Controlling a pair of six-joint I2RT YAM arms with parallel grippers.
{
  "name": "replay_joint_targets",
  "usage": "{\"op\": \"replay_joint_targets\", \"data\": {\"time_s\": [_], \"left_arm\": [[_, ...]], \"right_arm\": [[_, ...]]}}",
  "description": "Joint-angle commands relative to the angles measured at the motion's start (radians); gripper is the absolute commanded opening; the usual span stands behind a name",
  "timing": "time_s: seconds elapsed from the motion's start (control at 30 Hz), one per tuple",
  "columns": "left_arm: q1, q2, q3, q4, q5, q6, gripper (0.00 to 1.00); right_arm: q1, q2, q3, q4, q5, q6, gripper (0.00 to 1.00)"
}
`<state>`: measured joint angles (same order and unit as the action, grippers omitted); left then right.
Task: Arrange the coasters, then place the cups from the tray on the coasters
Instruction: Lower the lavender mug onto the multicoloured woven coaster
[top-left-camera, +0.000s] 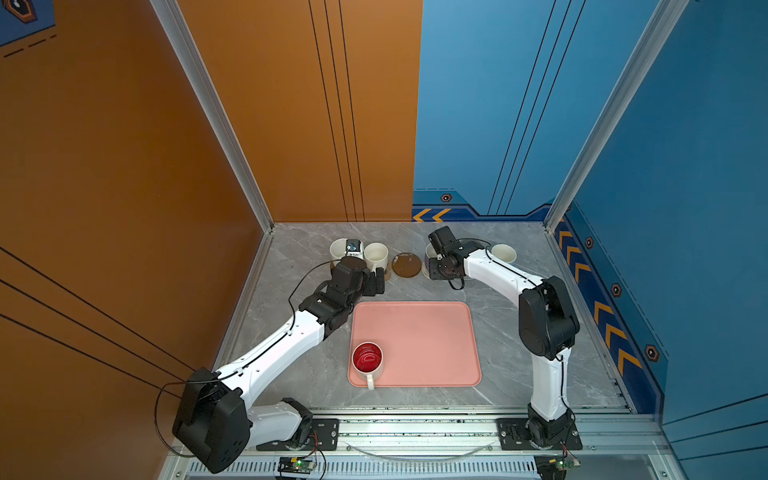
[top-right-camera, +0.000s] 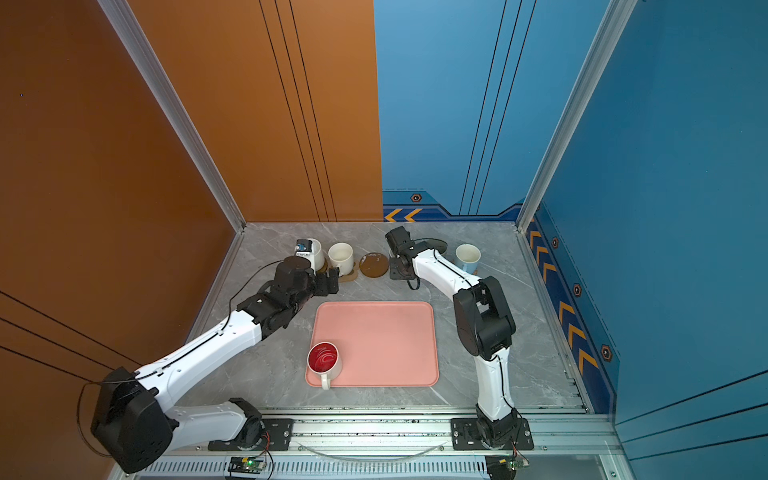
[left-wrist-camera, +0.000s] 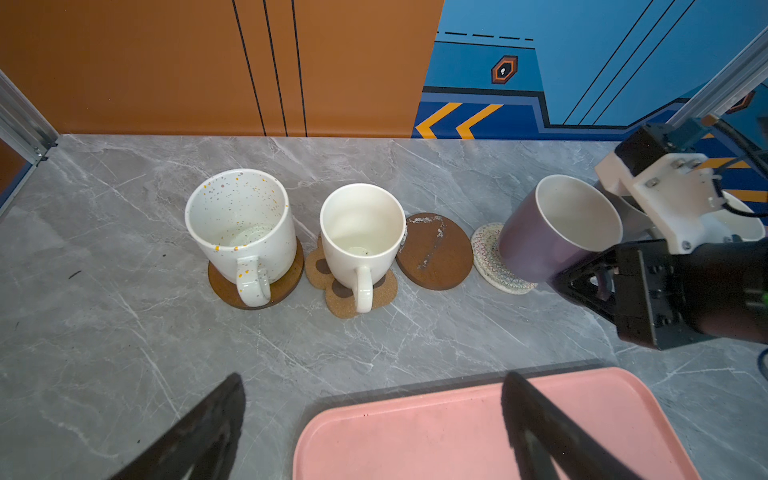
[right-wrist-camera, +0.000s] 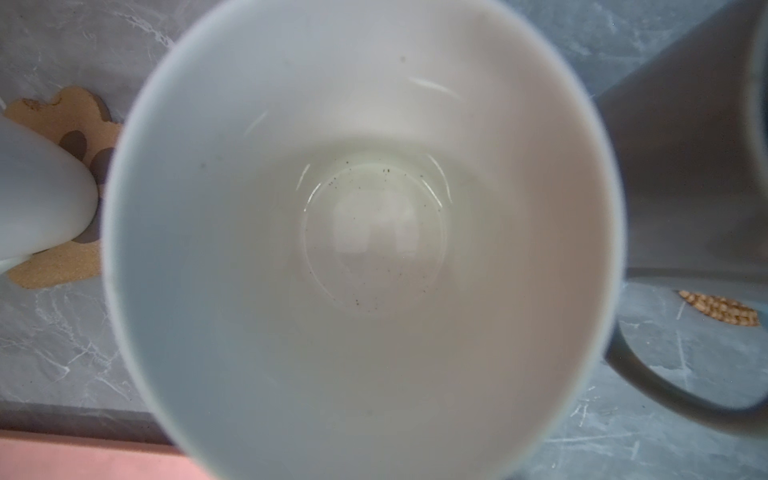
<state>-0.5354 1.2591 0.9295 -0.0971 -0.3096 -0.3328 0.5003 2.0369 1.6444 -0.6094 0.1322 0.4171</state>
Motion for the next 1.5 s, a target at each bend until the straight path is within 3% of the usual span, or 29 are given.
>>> {"op": "replay_joint_targets", "data": {"time_s": [0.0,1.13,1.47], "left_arm": [[0.012,0.006,0.023,-0.012,0.005,0.006,0.96],[0.017,0.004,0.023,-0.017,0.006,0.005,0.97],[0.019,0.002,0.023,-0.019,0.006,0.005,0.96]], "right_arm": [[-0.009,0.009,0.052,0.041,0.024,-0.015,0.0],[-0.024,0.101,0.086,0.045,0.035,-0.015,0.0],[-0.023,0.097,0.074,0.045,0.03,-0.009,0.2]]}}
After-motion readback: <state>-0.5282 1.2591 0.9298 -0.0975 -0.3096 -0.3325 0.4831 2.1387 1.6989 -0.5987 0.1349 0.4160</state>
